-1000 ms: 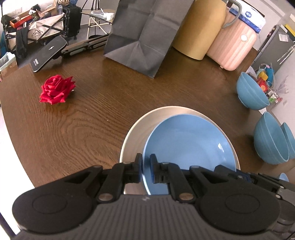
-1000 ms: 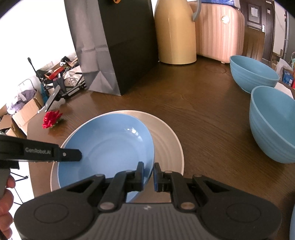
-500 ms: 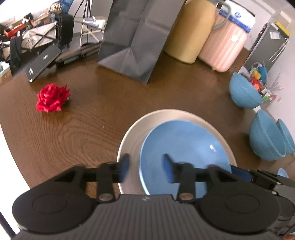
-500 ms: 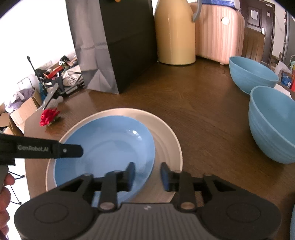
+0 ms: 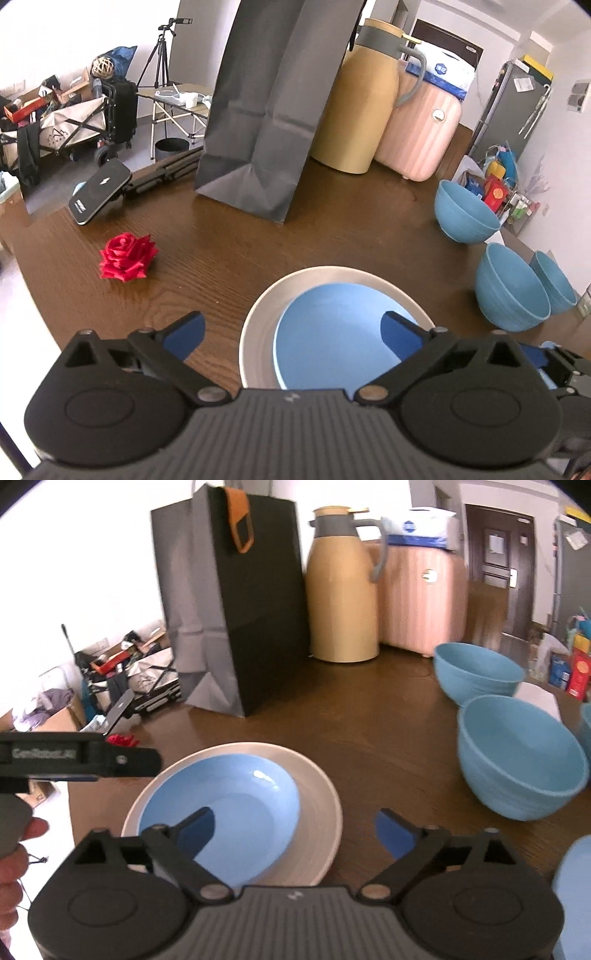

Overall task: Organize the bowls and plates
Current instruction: 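Lower the blue plate into the cream plate and open both grippers, then move both open grippers over to the remaining blue plate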

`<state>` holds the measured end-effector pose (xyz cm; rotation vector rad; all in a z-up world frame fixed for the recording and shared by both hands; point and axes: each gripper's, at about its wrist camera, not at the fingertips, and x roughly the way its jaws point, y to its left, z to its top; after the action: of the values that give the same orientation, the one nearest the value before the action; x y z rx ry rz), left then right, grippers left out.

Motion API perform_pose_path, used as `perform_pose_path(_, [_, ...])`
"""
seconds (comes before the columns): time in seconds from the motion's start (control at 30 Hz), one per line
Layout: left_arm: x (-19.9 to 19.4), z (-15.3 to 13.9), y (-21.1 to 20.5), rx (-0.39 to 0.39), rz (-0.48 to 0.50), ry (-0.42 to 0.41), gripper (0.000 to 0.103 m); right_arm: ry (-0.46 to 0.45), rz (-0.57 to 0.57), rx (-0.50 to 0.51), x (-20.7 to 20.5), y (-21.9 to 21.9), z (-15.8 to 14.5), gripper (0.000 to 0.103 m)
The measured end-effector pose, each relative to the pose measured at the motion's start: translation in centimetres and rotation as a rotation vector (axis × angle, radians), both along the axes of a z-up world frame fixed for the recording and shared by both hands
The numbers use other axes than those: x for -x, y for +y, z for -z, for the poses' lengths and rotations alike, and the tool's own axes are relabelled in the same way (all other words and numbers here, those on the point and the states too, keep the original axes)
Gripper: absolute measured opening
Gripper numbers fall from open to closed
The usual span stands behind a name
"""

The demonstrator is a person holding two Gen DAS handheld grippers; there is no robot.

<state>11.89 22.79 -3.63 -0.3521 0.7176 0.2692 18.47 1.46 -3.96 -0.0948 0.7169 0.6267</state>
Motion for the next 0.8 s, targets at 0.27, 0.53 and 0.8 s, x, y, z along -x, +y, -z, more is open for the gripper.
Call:
perform_pose_path(0.27, [1.5,-0.7,-0.8,-0.026,-0.005,0.014,0.103,0.007,0.098,-0.023,1.1,-4.0,-0.7,0.103])
perform_pose_path(0.53, [2.1,-1.4,-4.1,-0.021,0.060,-0.020,0.103,-0.001,0.182,-0.030,2.4,-8.8,-1.3,0.103])
perform_pose_path(0.8, [1.5,-1.6,-9.1,-0.009,0.156,-0.031,0.103,-0.009,0.273,-0.024,3.2,-14.5,-1.6,0.103])
